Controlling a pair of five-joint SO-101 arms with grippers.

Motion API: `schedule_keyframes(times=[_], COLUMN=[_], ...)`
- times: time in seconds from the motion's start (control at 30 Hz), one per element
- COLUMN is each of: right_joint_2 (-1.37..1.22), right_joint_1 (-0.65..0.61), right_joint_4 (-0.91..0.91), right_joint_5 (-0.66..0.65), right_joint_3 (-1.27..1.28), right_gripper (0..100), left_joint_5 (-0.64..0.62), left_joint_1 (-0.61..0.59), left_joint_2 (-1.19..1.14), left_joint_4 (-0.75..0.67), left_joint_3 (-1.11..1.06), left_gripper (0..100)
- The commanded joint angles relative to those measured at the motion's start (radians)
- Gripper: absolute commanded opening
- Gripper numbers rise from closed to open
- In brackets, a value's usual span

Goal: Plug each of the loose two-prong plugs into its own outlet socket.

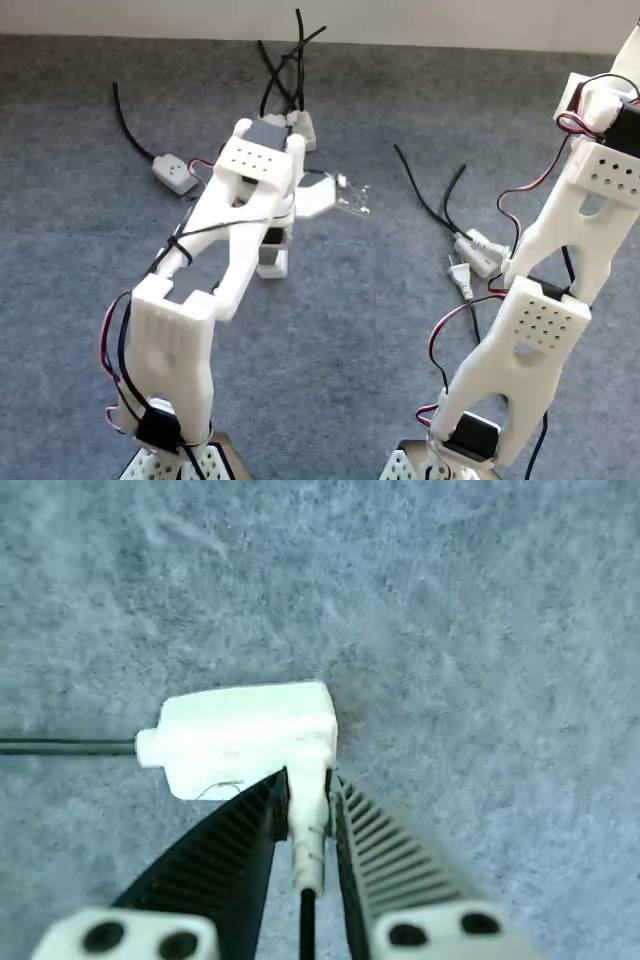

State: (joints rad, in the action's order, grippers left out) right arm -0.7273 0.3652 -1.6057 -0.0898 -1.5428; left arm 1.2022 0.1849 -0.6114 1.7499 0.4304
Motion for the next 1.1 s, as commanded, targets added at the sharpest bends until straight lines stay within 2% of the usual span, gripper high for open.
schedule_keyframes(times=[0.0,0.4,0.53,0.63,0.83,0.9,1.07], right_joint_2=[0.07,0.07,0.07,0.07,0.068,0.068,0.068], right_joint_1=[0.008,0.008,0.008,0.007,0.007,0.007,0.007], right_joint_4=[0.024,0.024,0.024,0.024,0.024,0.024,0.024], right_joint_5=[-0.003,-0.003,-0.003,-0.003,-0.006,-0.006,-0.008], right_joint_3=[-0.018,-0.018,-0.012,-0.012,-0.012,-0.012,-0.012], right_gripper=[32.2,32.2,32.2,32.2,32.2,32.2,32.2], left_joint_5=[0.006,0.005,0.002,-0.054,-0.074,-0.084,-0.212], left_joint_1=[-0.051,0.097,0.099,0.096,0.084,0.085,0.087], left_joint_2=[0.015,-0.022,-0.127,-0.188,-0.211,-0.191,-0.099], left_joint_4=[0.008,0.002,-0.023,-0.021,0.012,0.012,0.015], left_joint_3=[-0.002,-0.117,-0.114,-0.07,0.022,0.021,0.025], left_gripper=[1,1,1,1,1,5,17])
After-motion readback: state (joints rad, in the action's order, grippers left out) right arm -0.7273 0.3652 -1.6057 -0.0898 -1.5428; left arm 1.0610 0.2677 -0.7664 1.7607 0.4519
